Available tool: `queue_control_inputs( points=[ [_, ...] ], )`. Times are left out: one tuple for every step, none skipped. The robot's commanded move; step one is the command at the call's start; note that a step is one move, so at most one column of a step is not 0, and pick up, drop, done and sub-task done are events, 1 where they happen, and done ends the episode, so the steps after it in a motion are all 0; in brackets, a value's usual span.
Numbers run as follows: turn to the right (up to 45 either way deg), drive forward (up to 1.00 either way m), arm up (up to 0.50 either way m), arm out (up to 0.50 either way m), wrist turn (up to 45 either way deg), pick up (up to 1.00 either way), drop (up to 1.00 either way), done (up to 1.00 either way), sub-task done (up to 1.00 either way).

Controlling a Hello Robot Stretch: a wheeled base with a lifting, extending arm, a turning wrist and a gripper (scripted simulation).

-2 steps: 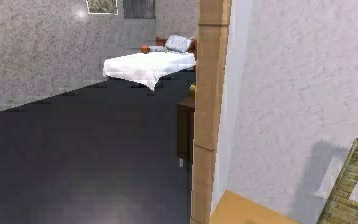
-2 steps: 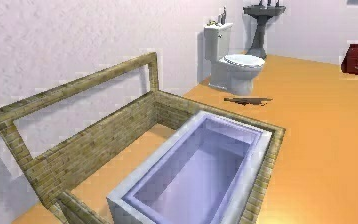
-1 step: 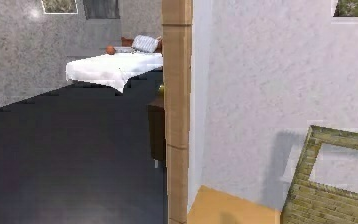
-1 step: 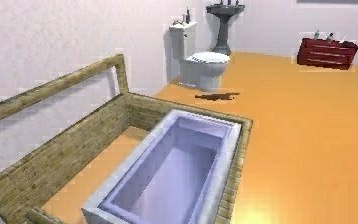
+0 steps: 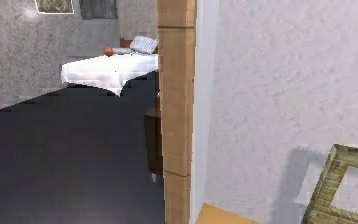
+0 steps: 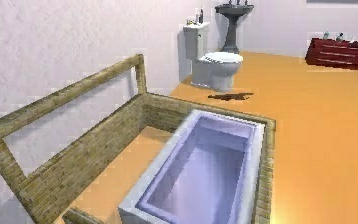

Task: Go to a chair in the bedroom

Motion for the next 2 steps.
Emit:
queue_control_inputs(
  points=[
    [-45.0,0.0,0.0,0.0,0.0,0.0,0.0,0.0,0.0],
    [-3.0,0.0,0.0,0.0,0.0,0.0,0.0,0.0,0.0]
  ],
)
